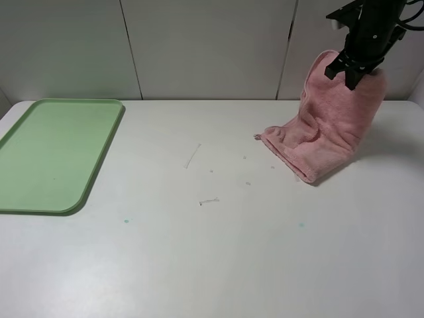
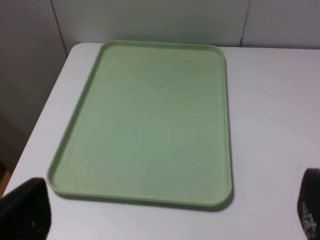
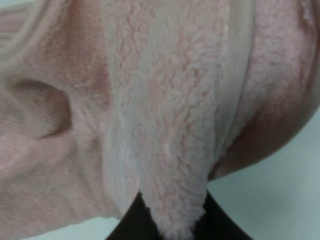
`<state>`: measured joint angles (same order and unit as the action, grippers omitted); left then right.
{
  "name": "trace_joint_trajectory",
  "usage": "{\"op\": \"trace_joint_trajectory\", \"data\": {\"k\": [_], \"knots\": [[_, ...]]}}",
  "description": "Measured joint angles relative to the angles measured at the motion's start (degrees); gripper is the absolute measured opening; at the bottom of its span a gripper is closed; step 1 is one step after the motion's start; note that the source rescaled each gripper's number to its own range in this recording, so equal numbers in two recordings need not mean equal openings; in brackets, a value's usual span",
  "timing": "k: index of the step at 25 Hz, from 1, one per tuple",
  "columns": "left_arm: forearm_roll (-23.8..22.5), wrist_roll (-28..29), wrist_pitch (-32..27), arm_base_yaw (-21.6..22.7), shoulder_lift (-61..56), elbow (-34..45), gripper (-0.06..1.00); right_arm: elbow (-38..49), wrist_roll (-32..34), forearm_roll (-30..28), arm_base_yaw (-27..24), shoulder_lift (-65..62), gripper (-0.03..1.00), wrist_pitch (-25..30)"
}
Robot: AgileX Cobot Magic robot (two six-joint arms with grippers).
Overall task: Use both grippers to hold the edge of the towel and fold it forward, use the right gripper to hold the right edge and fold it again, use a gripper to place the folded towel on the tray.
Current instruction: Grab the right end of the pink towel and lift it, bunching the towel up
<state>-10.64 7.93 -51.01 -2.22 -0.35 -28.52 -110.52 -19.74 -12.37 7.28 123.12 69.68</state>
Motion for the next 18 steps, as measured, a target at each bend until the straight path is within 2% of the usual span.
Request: {"op": "trace_joint_trajectory", "data": {"k": [7, 18], "knots": [[0.0, 0.0, 0.0, 0.0, 0.0, 0.0, 0.99, 5.1, 0.8, -0.3, 4.8, 0.0, 0.09, 0.1], [0.0, 0.0, 0.0, 0.0, 0.0, 0.0, 0.99, 8.1, 2.7, -1.2, 7.5, 0.0, 0.09, 0.0]]}}
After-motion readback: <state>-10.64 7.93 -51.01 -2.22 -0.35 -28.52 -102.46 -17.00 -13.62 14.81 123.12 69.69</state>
